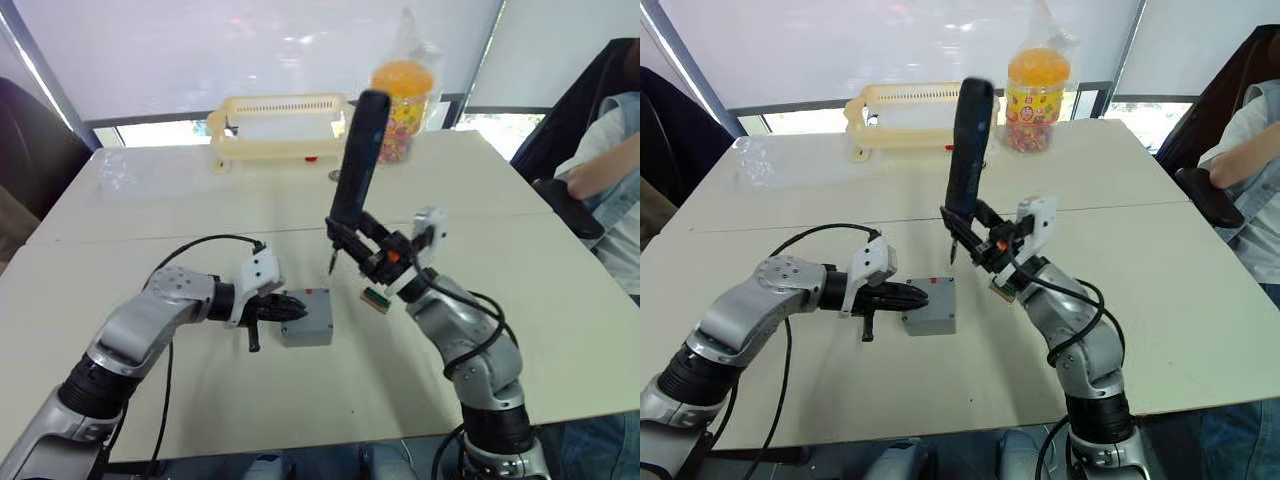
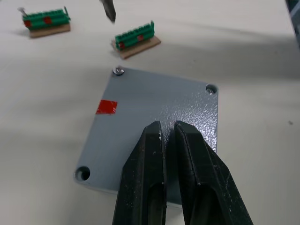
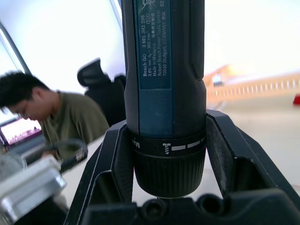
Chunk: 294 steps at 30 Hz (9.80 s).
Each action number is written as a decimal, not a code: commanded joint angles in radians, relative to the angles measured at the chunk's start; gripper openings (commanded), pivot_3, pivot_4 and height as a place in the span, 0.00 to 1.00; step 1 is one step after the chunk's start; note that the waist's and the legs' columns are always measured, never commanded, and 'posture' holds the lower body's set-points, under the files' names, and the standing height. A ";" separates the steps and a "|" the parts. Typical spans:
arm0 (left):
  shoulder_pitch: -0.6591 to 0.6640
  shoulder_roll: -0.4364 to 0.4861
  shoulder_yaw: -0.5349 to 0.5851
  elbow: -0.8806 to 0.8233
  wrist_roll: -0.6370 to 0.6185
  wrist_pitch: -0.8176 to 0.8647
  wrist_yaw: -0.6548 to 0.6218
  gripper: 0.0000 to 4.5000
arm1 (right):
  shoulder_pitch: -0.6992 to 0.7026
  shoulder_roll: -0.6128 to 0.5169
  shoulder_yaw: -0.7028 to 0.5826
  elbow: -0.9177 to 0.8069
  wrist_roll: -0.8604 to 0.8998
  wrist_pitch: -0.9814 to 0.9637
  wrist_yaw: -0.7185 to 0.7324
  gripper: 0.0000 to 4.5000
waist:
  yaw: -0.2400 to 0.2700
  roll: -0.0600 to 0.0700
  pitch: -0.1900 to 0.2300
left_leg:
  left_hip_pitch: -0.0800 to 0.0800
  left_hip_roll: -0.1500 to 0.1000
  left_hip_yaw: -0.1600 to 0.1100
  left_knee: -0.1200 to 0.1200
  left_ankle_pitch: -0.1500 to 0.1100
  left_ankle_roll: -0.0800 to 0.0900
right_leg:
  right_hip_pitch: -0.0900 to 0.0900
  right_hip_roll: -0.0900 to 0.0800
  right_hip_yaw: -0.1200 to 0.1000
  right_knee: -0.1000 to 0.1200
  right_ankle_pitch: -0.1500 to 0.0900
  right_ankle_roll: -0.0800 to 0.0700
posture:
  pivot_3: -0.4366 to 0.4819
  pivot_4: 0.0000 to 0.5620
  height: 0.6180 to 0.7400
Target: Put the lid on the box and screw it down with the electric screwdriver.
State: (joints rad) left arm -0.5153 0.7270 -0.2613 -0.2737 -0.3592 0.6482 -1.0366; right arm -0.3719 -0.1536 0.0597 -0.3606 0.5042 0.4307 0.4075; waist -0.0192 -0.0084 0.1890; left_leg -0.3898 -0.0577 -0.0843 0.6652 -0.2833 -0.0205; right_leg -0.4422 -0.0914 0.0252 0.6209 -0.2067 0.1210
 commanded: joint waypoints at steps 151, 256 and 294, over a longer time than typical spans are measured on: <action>0.079 -0.004 -0.012 -0.005 0.048 0.000 0.008 0.09 | 0.087 0.025 0.131 0.137 -0.295 -0.295 0.033 0.40 | 0.001 0.000 -0.001 | 0.017 0.001 -0.001 -0.003 0.000 0.000 | 0.015 0.001 0.000 -0.002 0.000 -0.001 | 0.48 0.27 1.00; 0.095 -0.005 -0.007 -0.036 0.049 0.023 0.011 0.09 | 0.109 0.132 0.159 0.474 -0.383 -0.594 -0.035 0.40 | 0.001 -0.001 -0.026 | 0.036 0.004 -0.003 -0.018 -0.001 0.001 | 0.031 0.002 0.000 -0.009 -0.012 -0.004 | 0.48 0.27 1.00; 0.109 0.003 0.004 -0.053 0.044 0.039 0.012 0.09 | 0.171 0.126 0.151 0.543 -0.412 -0.617 -0.056 0.40 | 0.002 -0.003 -0.027 | 0.036 0.005 -0.004 -0.019 -0.001 0.001 | 0.032 0.001 -0.001 -0.009 -0.014 -0.005 | 0.48 0.27 1.00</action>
State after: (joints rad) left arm -0.4234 0.7115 -0.2533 -0.3251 -0.3173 0.6709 -1.0217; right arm -0.2694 -0.0166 0.2215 0.0520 0.1042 -0.2339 0.3570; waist -0.0173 -0.0115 0.1619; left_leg -0.3533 -0.0532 -0.0888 0.6465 -0.2846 -0.0197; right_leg -0.4102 -0.0906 0.0244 0.6116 -0.2213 0.1155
